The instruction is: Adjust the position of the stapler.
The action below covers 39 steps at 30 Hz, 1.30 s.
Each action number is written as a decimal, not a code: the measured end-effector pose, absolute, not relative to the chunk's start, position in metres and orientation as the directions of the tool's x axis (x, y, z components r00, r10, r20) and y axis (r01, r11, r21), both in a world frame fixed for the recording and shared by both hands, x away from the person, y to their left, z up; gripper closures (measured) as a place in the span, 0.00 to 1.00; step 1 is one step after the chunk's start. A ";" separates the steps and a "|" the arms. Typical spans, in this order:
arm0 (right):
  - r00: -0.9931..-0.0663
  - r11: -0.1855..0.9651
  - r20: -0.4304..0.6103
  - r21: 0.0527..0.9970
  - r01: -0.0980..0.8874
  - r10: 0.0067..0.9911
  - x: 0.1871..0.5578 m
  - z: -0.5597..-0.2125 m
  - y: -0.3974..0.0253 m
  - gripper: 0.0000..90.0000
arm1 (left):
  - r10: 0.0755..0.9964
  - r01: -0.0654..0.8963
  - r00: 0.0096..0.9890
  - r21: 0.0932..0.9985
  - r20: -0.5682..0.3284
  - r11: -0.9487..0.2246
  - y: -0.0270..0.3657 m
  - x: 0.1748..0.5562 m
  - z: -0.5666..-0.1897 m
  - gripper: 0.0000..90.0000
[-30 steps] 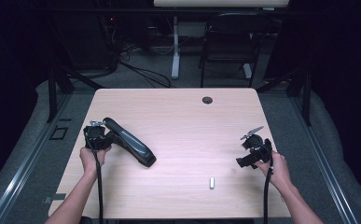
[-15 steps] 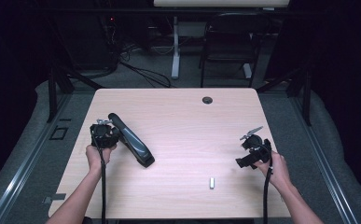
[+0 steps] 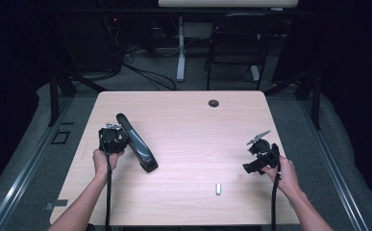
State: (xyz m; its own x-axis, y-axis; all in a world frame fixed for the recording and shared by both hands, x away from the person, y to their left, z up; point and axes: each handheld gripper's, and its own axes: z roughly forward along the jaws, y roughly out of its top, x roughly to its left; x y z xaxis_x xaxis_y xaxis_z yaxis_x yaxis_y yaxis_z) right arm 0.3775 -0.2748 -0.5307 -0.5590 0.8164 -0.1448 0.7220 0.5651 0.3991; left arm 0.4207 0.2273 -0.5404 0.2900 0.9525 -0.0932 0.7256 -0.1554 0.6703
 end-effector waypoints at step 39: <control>-0.572 0.571 -0.127 0.389 0.723 0.810 0.378 -0.533 -0.274 0.08 | 0.966 0.710 0.246 0.694 -0.084 -0.120 0.218 0.422 -0.515 0.38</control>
